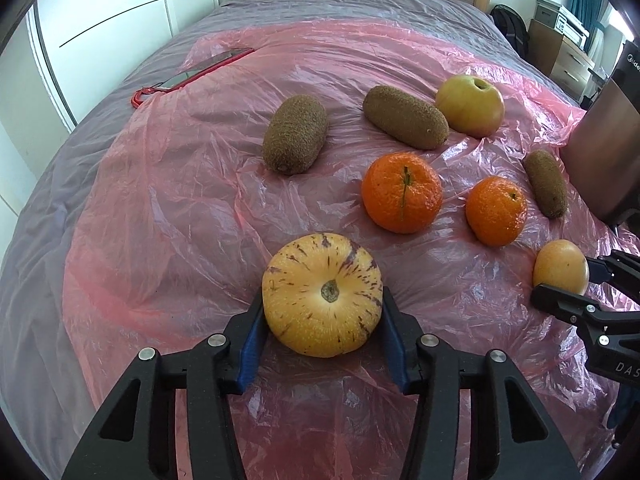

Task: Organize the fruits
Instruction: 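Grasp the striped fruit with the left tool while the right tool grasps the pear, then carry striped fruit and pear into the green tray and open both tools, then withdraw both tools from the tray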

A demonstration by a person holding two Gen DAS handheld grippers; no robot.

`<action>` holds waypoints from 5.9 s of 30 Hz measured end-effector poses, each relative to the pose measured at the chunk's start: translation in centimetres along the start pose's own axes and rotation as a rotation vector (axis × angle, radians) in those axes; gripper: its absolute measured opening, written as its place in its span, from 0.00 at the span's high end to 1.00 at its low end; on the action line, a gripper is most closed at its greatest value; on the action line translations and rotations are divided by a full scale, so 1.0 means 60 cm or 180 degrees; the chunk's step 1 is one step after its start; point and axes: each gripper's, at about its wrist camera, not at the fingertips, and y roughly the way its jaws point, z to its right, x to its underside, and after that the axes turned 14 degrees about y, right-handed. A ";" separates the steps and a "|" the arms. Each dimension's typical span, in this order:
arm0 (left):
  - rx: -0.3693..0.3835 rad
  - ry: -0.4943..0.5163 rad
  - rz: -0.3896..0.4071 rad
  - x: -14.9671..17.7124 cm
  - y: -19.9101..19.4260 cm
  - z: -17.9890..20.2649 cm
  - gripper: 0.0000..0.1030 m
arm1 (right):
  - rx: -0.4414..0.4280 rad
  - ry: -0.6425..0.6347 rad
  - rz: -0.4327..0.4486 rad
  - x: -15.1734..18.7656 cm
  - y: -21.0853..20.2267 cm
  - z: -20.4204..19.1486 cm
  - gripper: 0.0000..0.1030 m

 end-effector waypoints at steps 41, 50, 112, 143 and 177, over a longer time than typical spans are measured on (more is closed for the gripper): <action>0.0408 0.0101 0.0362 0.041 -0.212 0.134 0.56 | -0.0047 0.0493 0.0393 0.111 -0.261 0.101 0.47; 0.0611 0.0416 0.0386 0.029 -0.249 0.229 0.56 | -0.0023 0.0721 0.0547 0.149 -0.306 0.166 0.47; 0.1145 0.1306 0.0319 -0.355 -0.016 0.783 0.56 | 0.1304 0.1688 0.1056 0.053 -0.318 0.813 0.47; 0.0998 0.1451 0.0547 -0.338 -0.115 0.777 0.42 | 0.1408 0.1538 0.1036 0.054 -0.379 0.760 0.24; 0.0530 0.1058 0.0826 -0.075 -0.347 0.506 0.41 | 0.0897 0.1024 0.1326 0.196 -0.552 0.416 0.19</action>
